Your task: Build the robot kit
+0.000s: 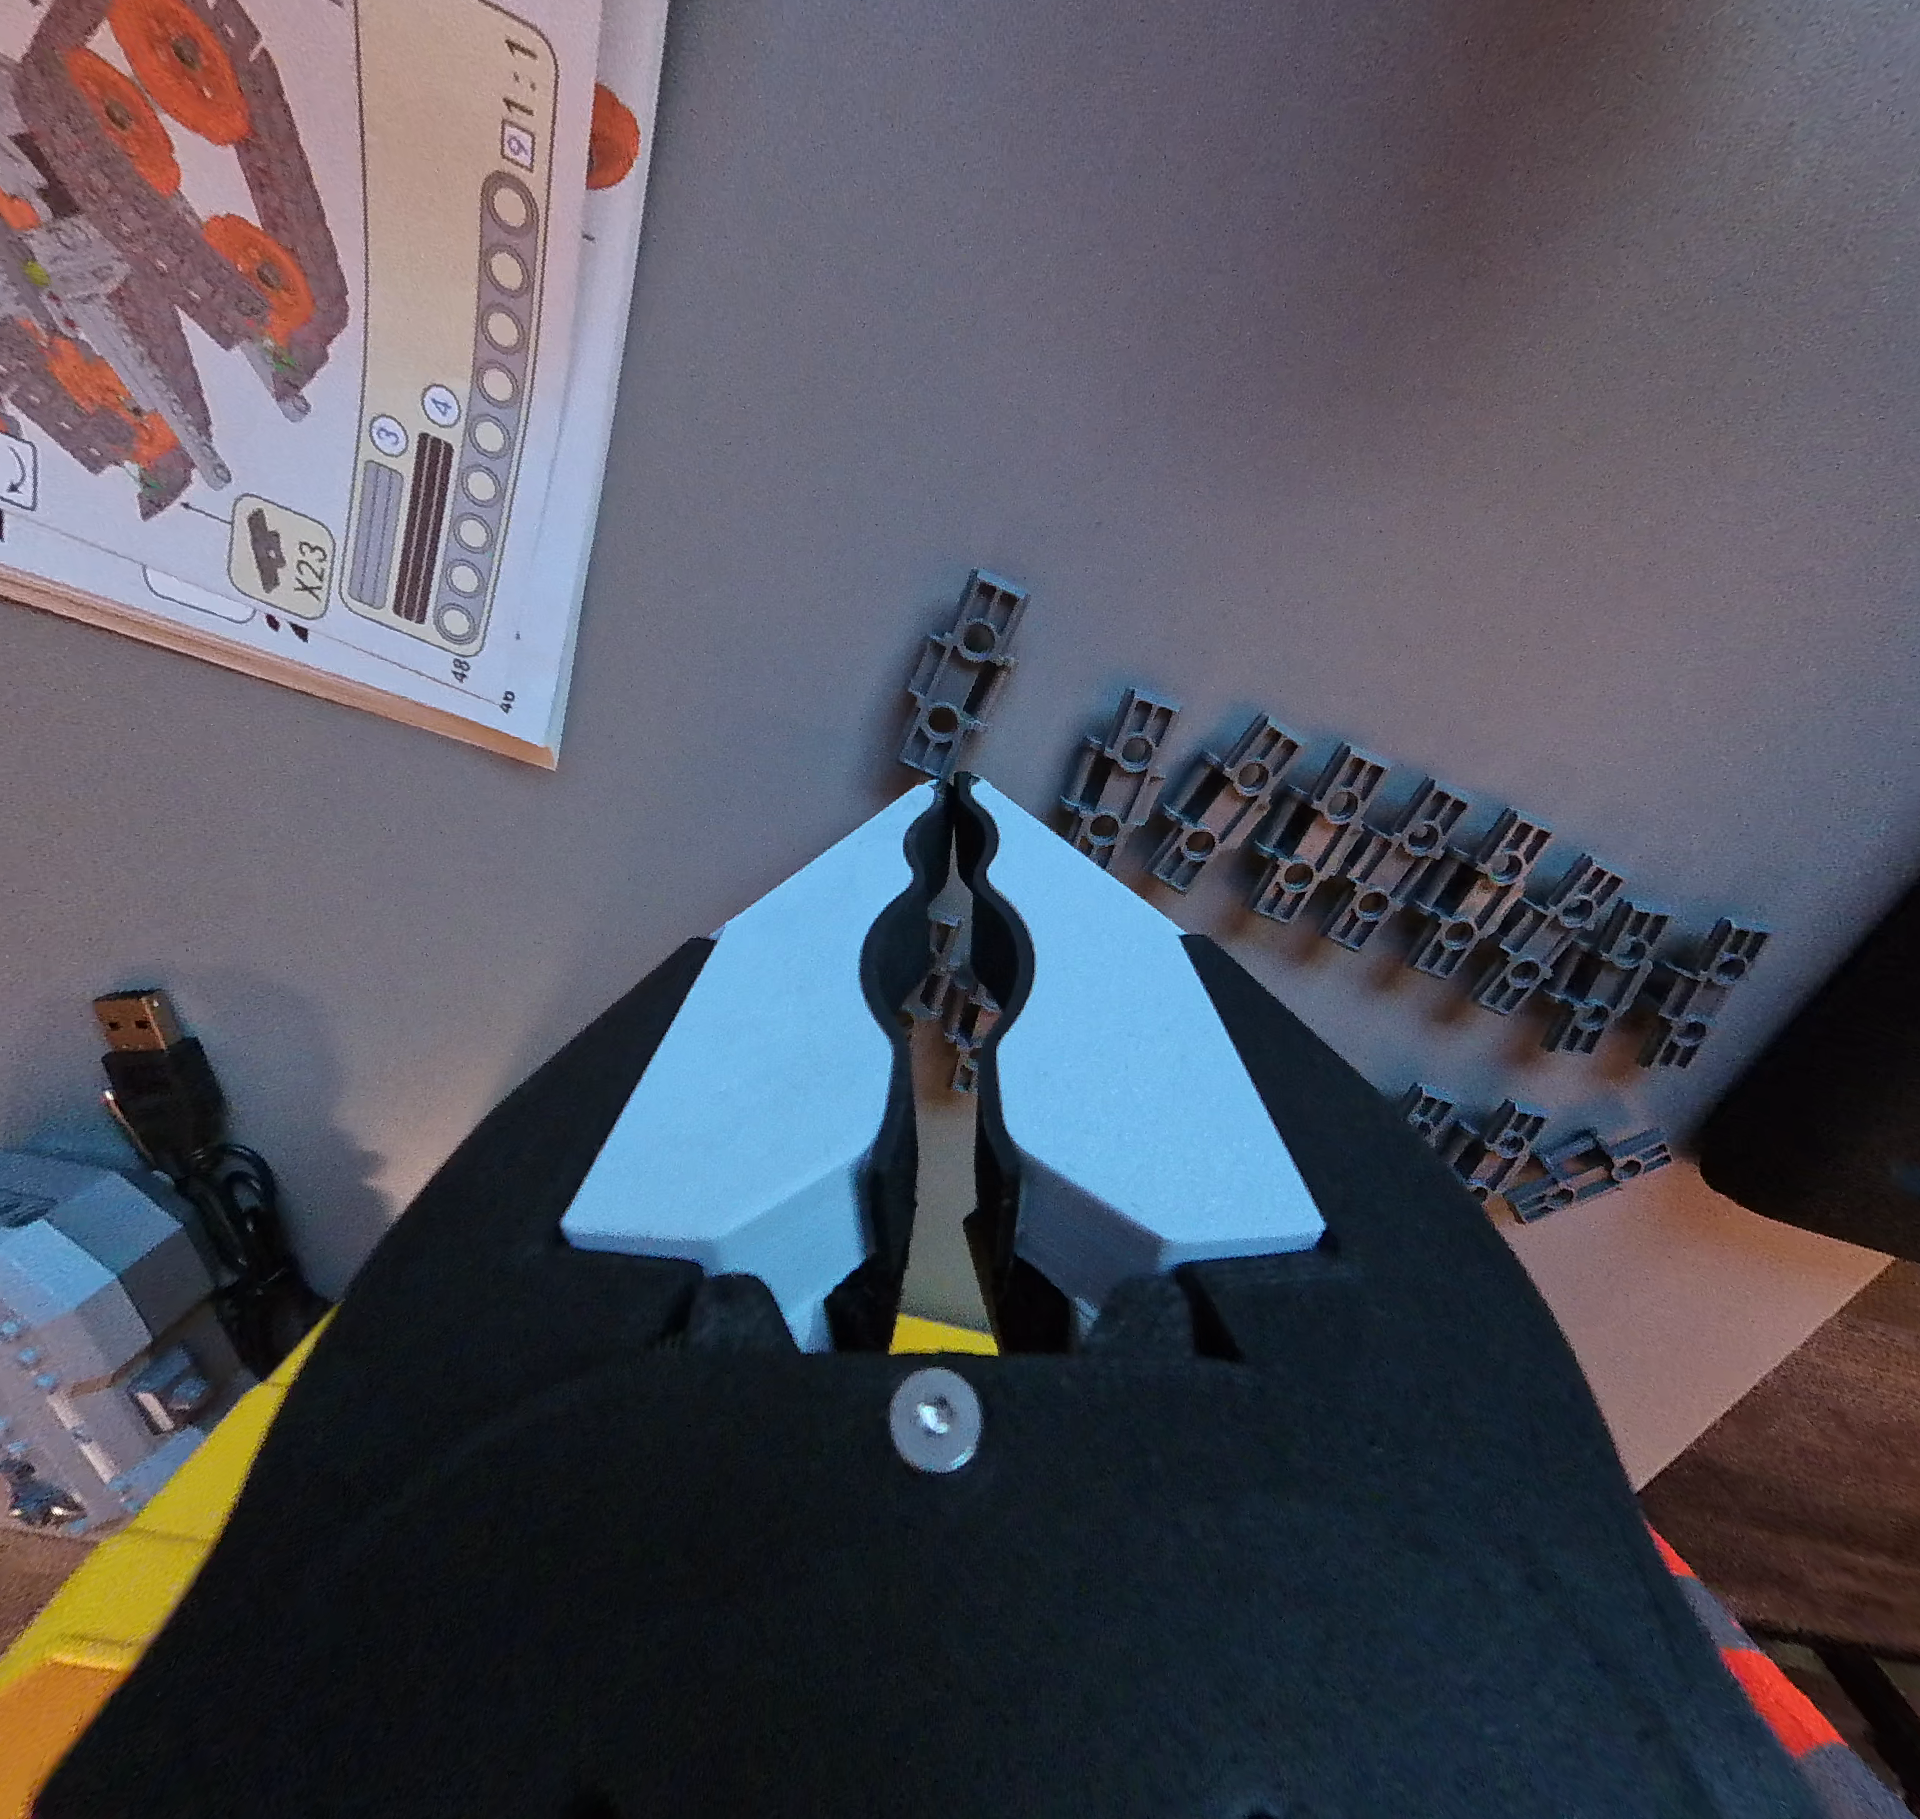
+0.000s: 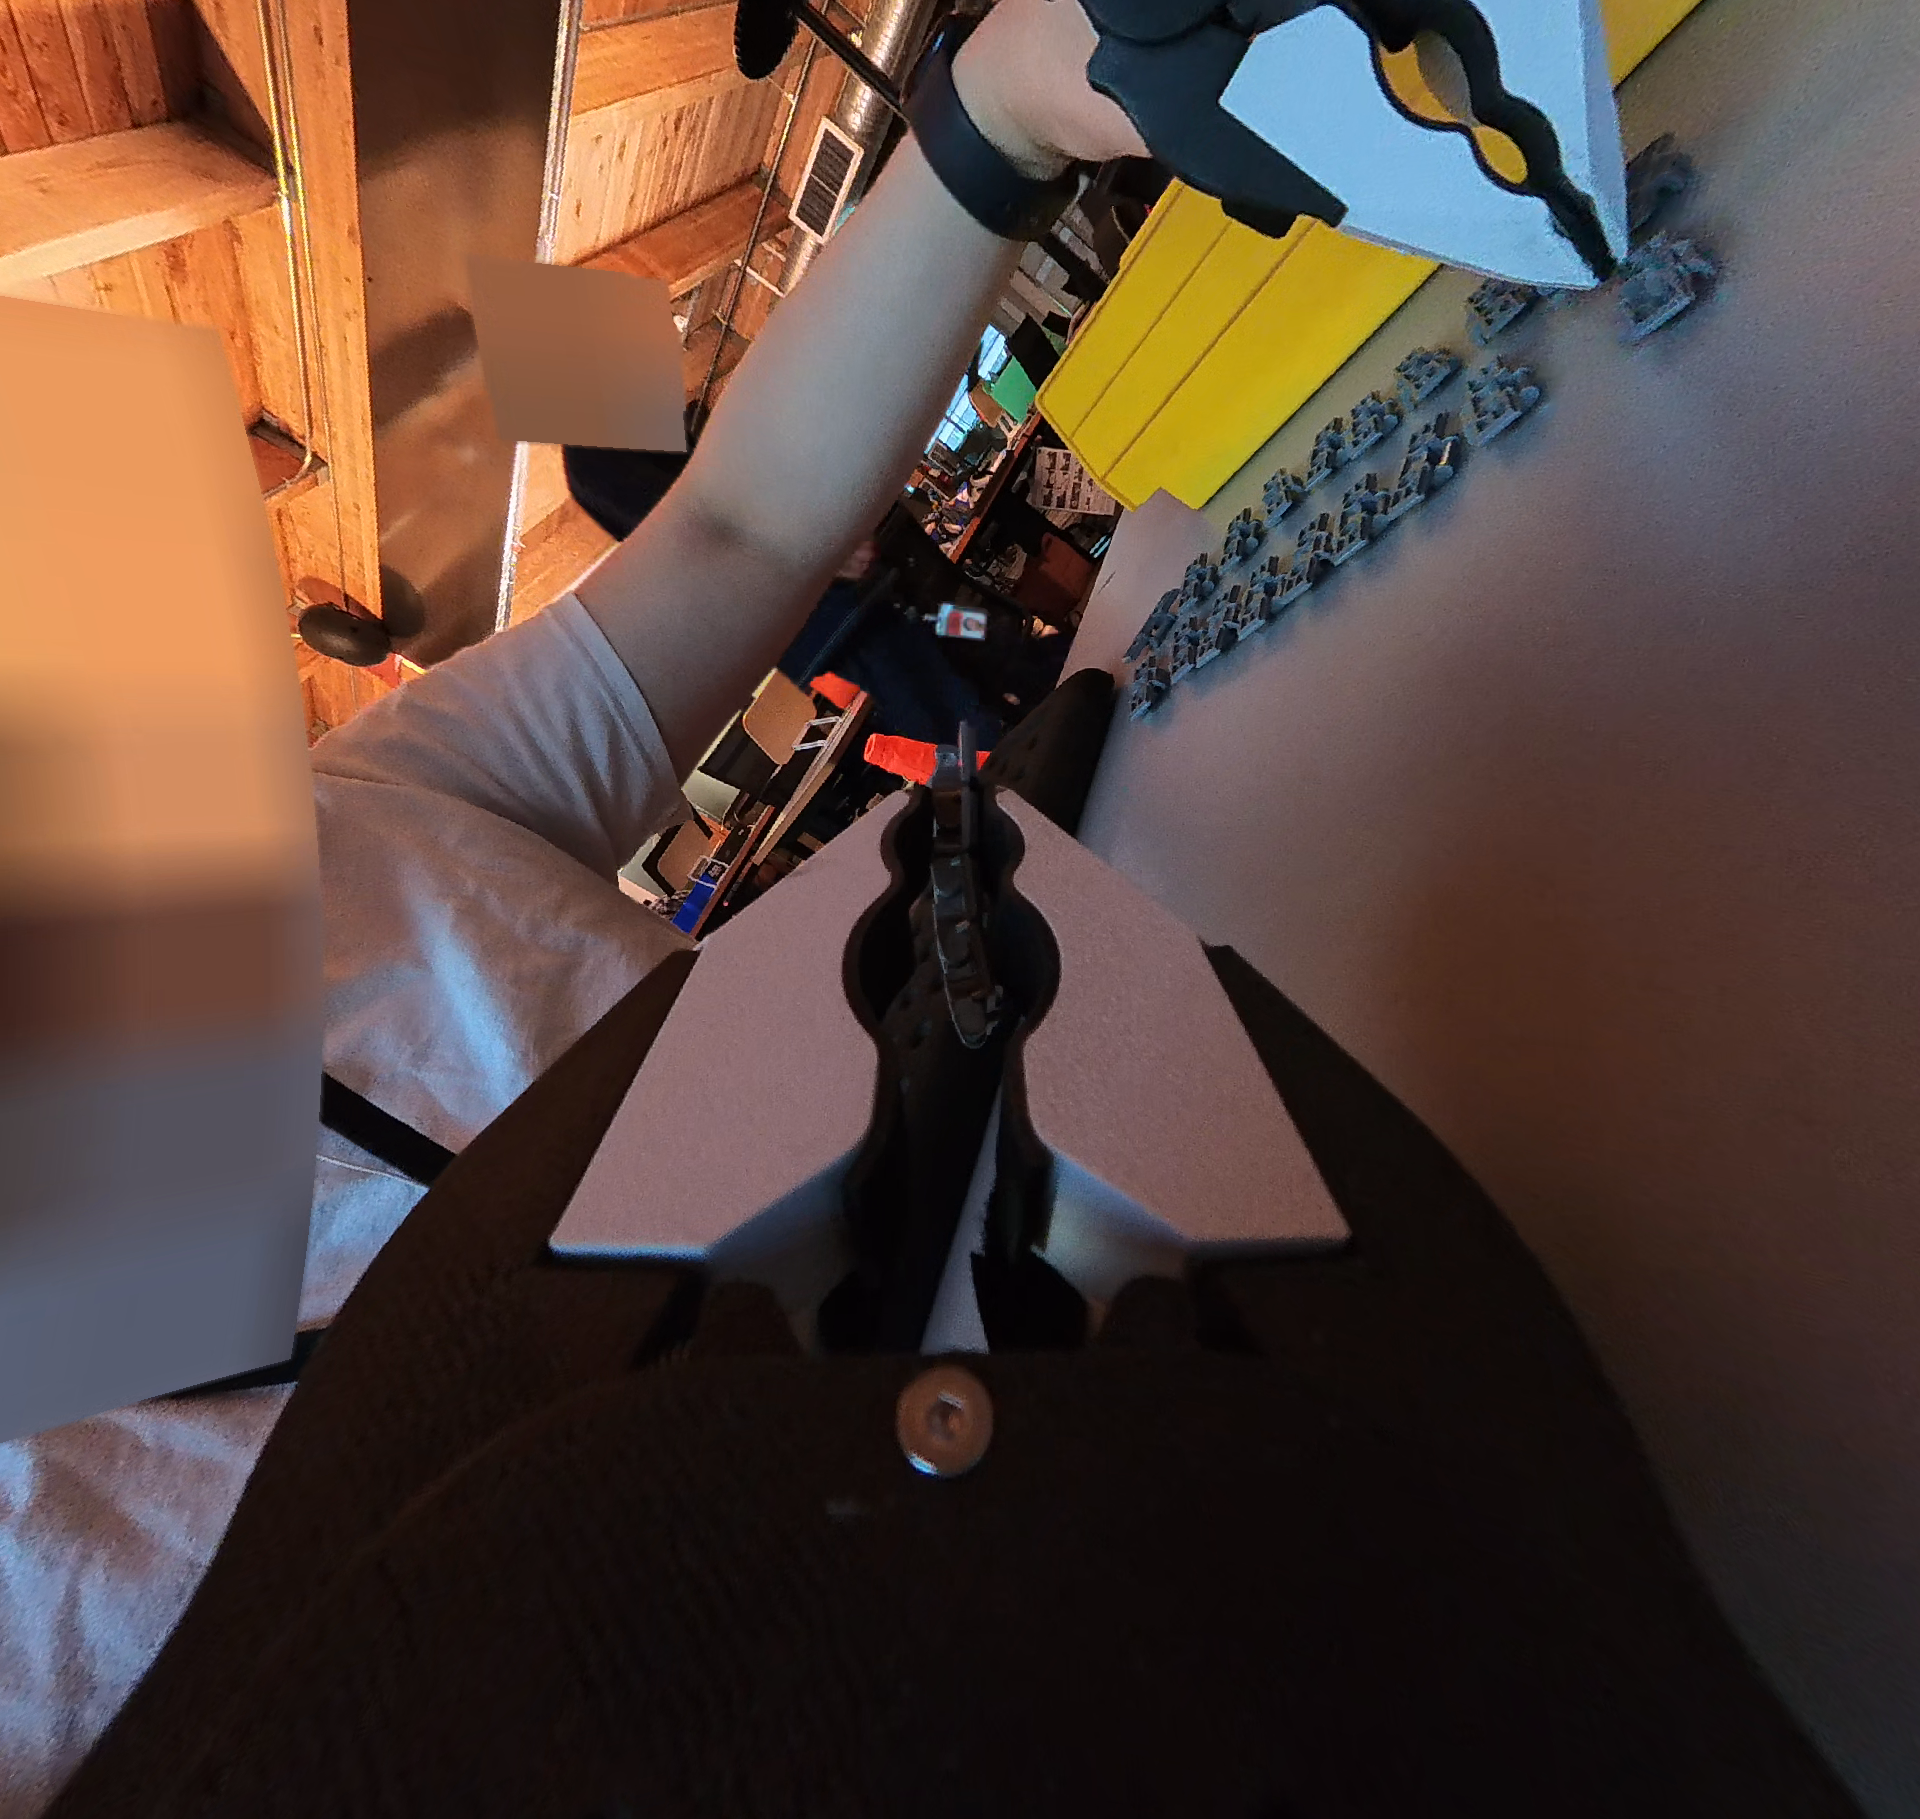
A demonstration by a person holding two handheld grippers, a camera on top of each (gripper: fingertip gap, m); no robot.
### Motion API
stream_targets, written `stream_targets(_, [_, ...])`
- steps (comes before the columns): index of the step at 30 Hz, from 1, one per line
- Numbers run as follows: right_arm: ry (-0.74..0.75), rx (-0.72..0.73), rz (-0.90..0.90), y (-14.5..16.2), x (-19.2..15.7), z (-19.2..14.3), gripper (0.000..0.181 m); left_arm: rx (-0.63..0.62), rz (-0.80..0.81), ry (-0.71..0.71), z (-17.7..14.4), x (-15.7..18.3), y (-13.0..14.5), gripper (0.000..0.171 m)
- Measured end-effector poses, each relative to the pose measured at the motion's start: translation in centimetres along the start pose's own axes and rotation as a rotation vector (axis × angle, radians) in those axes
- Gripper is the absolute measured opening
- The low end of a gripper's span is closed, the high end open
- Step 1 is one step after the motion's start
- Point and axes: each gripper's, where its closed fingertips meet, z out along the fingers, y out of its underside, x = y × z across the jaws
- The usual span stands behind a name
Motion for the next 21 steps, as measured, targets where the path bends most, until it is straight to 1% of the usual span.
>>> stream_targets(2, [0.001, 0.002, 0.0, 0.0, 0.0, 0.0, 0.006, -0.017, -0.011, -0.027, -0.1, -0.4, 0.4, 0.0])
stream_targets(3, [0.001, 0.003, 0.0, 0.0, 0.0, 0.0, 0.005, -0.009, -0.033, -0.03, -0.3, -0.6, 0.4, 0.0])
stream_targets(4, [0.001, 0.002, -0.001, 0.0, 0.0, 0.0, 0.005, 0.002, -0.081, -0.022, -0.5, -0.8, 0.3, 0.004])
stream_targets(6, [0.002, 0.0, -0.002, 0.0, 0.0, 0.0, 0.006, 0.018, -0.226, 0.072, -0.7, -0.3, -0.2, 0.023])
stream_targets(7, [0.002, -0.002, -0.002, 0.0, 0.0, 0.0, 0.005, 0.003, -0.314, 0.099, -0.7, -0.3, -0.1, 0.031])
stream_targets(8, [0.001, -0.003, -0.003, 0.1, 0.0, 0.0, 0.005, -0.033, -0.388, 0.092, -0.6, -0.8, 0.2, 0.031])
stream_targets(10, [-0.001, -0.002, -0.002, 0.0, 0.0, 0.0, 0.005, -0.059, -0.525, 0.035, -0.6, -1.7, 0.2, 0.023])
stream_targets(13, [-0.003, -0.002, 0.001, 0.0, 0.0, 0.0, 0.005, -0.083, -0.661, 0.145, -1.0, -0.6, -1.2, 0.035])
stream_targets(14, [-0.004, -0.002, 0.001, 0.0, 0.0, 0.0, 0.005, -0.093, -0.683, 0.17, -1.2, -0.4, -1.7, 0.034])
stream_targets(16, [-0.003, -0.001, -0.002, 0.0, -0.1, 0.0, 0.005, -0.152, -0.747, 0.173, -1.3, -0.4, -1.7, 0.041])
stream_targets(18, [-0.004, -0.005, 0.0, 0.1, -0.1, 0.0, 0.006, -0.218, -0.827, 0.1, -0.9, -1.3, -1.1, 0.049])
stream_targets(20, [-0.003, -0.01, -0.001, 0.2, -0.1, 0.1, 0.006, -0.269, -0.871, 0.108, -0.5, -0.8, -1.3, 0.06])
stream_targets(21, [-0.002, -0.012, -0.003, 0.2, -0.1, 0.1, 0.006, -0.296, -0.881, 0.093, -0.3, -0.7, -1.3, 0.062])
